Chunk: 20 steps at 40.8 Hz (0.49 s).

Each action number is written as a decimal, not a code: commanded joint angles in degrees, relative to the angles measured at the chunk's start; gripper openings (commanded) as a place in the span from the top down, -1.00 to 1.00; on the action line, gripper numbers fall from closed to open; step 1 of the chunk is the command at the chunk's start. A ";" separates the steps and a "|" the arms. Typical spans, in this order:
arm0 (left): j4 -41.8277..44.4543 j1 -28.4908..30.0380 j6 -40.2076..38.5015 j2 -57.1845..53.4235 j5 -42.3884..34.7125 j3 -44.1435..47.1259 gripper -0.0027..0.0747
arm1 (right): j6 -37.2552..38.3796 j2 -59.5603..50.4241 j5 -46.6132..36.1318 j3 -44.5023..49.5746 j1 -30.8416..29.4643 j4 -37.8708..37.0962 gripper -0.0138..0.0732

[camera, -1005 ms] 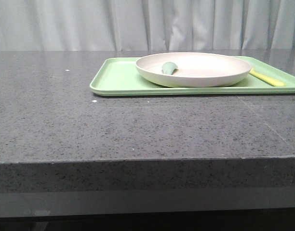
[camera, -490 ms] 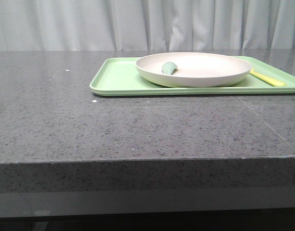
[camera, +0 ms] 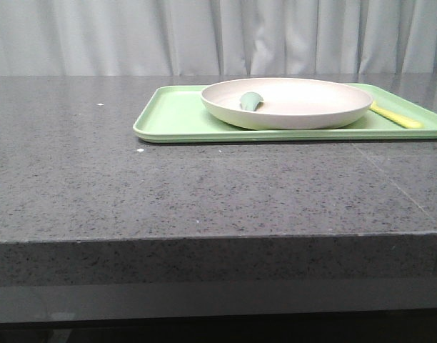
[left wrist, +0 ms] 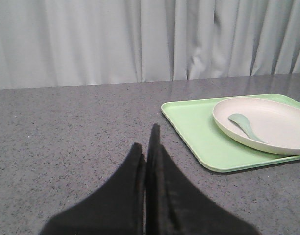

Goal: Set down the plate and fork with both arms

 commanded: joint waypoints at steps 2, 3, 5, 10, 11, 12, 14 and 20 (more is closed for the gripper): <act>9.69 0.05 -10.67 0.45 -5.04 -0.89 0.98 | -0.57 0.44 -5.15 -1.52 0.12 -0.31 0.95; 10.43 0.05 -11.21 0.45 -5.38 -0.57 0.98 | -0.57 0.44 -5.15 -1.52 0.12 -0.31 0.95; 10.66 0.05 -11.23 0.45 -5.44 -0.34 0.98 | -0.57 0.44 -5.15 -1.52 0.12 -0.31 0.95; 10.66 0.05 -11.23 0.45 -6.00 0.75 0.98 | -0.57 0.44 -5.15 -1.52 0.12 -0.31 0.95; 10.66 0.05 -11.23 0.45 -6.00 0.85 0.98 | -0.57 0.44 -5.15 -1.52 0.12 -0.31 0.95; 10.66 0.05 -11.23 0.45 -6.14 1.07 0.98 | -0.57 0.44 -5.15 -1.52 0.12 -0.31 0.95; 10.66 0.05 -11.23 0.45 -6.24 1.64 0.98 | -0.57 0.44 -5.15 -1.52 0.12 -0.31 0.95; 14.03 0.16 -14.52 -0.81 -8.71 4.23 0.98 | -0.57 0.44 -5.15 -1.52 0.12 -0.31 0.95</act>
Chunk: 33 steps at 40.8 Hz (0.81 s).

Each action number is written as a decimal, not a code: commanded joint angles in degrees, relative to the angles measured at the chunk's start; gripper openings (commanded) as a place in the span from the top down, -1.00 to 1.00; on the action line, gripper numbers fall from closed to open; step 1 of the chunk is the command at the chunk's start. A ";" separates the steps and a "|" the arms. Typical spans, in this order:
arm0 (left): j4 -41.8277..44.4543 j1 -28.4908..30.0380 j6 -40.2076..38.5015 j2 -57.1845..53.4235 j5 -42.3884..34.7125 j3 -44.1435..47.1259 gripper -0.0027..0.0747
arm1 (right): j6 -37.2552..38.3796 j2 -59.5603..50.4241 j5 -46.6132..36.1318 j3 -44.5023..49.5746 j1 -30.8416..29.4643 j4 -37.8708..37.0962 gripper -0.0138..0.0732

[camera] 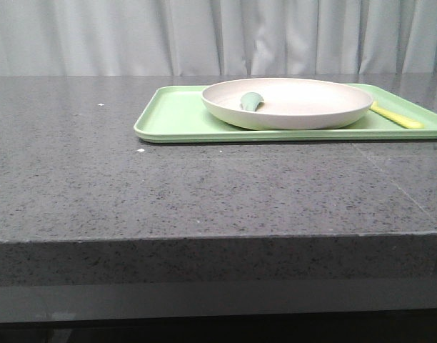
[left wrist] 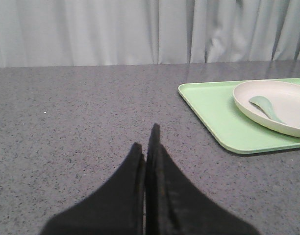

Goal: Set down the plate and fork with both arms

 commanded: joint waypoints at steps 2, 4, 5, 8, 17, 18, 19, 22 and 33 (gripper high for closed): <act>2.59 0.40 -3.64 -1.65 -7.65 1.02 0.98 | -0.57 0.44 -5.15 -1.52 0.12 -0.31 0.95; 2.59 1.05 -3.61 -3.21 -7.84 2.50 0.98 | -0.57 0.44 -5.15 -1.52 0.12 -0.31 0.95; 2.59 1.52 -3.66 -4.22 -7.95 3.04 0.98 | -0.57 0.44 -5.15 -1.52 0.12 -0.31 0.95; 2.59 3.40 -4.22 -6.82 -7.95 5.13 0.98 | -0.57 0.44 -5.15 -1.52 0.12 -0.31 0.95; 2.37 10.05 -4.37 -14.76 -7.95 12.10 0.98 | -0.57 0.44 -5.15 -1.52 0.12 -0.31 0.95; 2.37 10.41 -4.37 -15.63 -7.95 12.70 0.98 | -0.57 0.44 -5.15 -1.52 0.12 -0.31 0.95; 2.37 10.76 -4.37 -16.50 -7.95 13.64 0.98 | -0.57 0.44 -5.15 -1.52 0.12 -0.31 0.95; 2.37 11.15 -4.37 -19.05 -7.95 15.54 0.98 | -0.57 0.44 -5.15 -1.52 0.12 -0.31 0.95; 2.37 11.15 -4.37 -18.94 -7.72 18.90 0.98 | -0.57 0.44 -4.46 -1.52 0.12 -0.31 0.95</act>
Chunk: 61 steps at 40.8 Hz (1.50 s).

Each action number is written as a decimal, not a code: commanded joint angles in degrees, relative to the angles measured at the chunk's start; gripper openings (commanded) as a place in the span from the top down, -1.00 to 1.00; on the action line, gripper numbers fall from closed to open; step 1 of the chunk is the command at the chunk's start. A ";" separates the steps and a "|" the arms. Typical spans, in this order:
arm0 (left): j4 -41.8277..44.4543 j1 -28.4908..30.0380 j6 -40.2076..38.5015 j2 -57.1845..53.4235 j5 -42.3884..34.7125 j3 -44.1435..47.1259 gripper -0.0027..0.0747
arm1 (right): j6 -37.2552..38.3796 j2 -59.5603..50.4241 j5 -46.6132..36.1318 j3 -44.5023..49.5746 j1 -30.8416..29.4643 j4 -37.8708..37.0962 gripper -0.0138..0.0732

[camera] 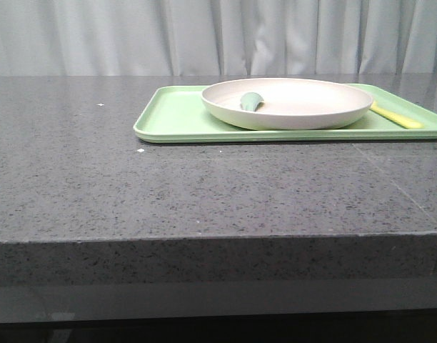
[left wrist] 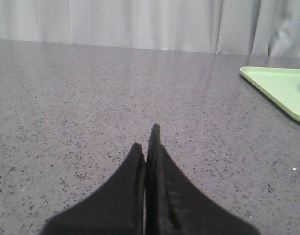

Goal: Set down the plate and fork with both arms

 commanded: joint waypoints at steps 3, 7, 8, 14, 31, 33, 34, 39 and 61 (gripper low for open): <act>-0.03 0.12 -0.60 -1.31 -4.28 0.21 0.98 | -0.57 0.44 -4.30 -1.52 0.12 -0.31 0.95; -0.03 0.12 -0.60 -1.31 -4.28 0.21 0.98 | -0.57 0.44 -4.30 -1.52 0.12 -0.31 0.95; -0.03 0.12 -0.60 -1.31 -4.28 0.21 0.98 | -0.57 0.44 -4.30 -1.52 0.12 -0.31 0.95; -0.03 0.12 -0.60 -1.31 -4.28 0.21 0.98 | -0.57 0.44 -4.30 -1.52 0.12 -0.31 0.95; -0.03 0.12 -0.60 -1.31 -4.28 0.21 0.98 | -0.57 0.44 -4.30 -1.52 0.12 -0.31 0.95; -0.03 0.12 -0.60 -1.31 -4.28 0.21 0.98 | -0.57 0.44 -4.30 -1.52 0.12 -0.31 0.95; -0.03 0.12 -0.60 -1.31 -4.28 0.21 0.98 | -0.57 0.44 -4.30 -1.52 0.12 -0.31 0.95; -0.03 0.12 -0.60 -1.31 -4.28 0.21 0.98 | -0.57 0.44 -4.30 -1.52 0.12 -0.31 0.95; -0.03 0.12 -0.60 -1.31 -4.28 0.21 0.98 | -0.57 -4.73 -4.76 9.03 -1.86 -1.86 0.95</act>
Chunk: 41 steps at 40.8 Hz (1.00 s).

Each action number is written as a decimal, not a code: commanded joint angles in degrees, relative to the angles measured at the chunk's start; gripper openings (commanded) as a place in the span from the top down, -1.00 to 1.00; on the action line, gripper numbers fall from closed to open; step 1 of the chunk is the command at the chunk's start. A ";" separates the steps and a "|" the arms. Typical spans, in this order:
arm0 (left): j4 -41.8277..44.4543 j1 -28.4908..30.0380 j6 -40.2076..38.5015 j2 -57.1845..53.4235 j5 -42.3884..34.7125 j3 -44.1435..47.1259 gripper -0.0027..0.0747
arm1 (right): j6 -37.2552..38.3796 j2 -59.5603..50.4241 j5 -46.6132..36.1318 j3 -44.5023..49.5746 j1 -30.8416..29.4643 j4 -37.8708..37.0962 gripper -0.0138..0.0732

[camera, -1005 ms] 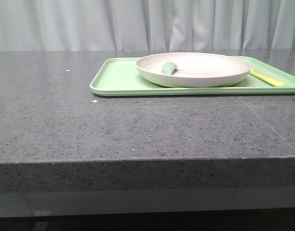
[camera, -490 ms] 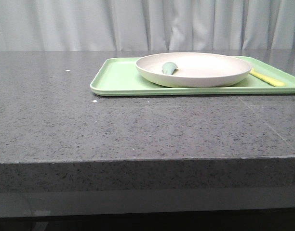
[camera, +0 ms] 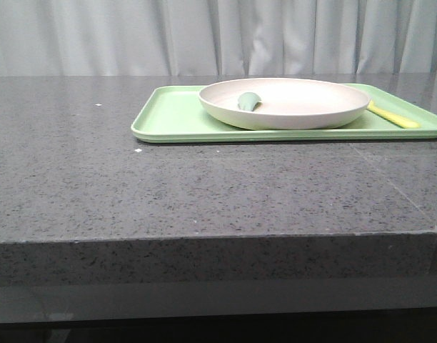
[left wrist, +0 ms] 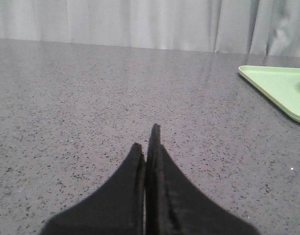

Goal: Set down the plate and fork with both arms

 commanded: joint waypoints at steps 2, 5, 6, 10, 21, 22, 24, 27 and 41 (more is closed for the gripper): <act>-0.03 0.12 -0.60 -1.31 -4.37 0.21 0.98 | -0.57 -2.36 -4.81 3.14 -1.77 -0.66 0.95; -0.03 0.12 -0.60 -1.31 -4.37 0.21 0.98 | -0.57 -4.68 -4.81 5.80 -3.13 -0.66 0.95; -0.03 0.12 -0.60 -1.31 -4.37 0.21 0.98 | -0.57 -5.30 -4.81 6.47 -3.59 -0.66 0.95; -0.03 0.12 -0.60 -1.31 -4.37 0.21 0.98 | -0.57 -8.20 -4.93 9.39 -4.97 -0.66 0.95; -0.03 0.12 -0.60 -1.21 -4.37 0.21 0.98 | -0.57 -9.95 -5.93 12.95 -5.21 -0.57 0.95; -0.03 0.12 -0.60 -1.21 -4.37 0.21 0.98 | -0.57 -9.95 -5.93 12.95 -5.21 -0.57 0.95; -0.03 0.12 -0.60 -1.21 -4.37 0.21 0.98 | -0.57 -9.95 -5.88 12.95 -5.21 -0.57 0.95; -0.03 0.12 -0.60 -1.21 -4.37 0.21 0.98 | -0.57 -9.95 -5.80 12.95 -5.21 -0.57 0.95; -0.03 0.12 -0.60 -1.21 -4.37 0.21 0.98 | -0.57 -9.90 -5.82 12.89 -4.67 -0.57 0.95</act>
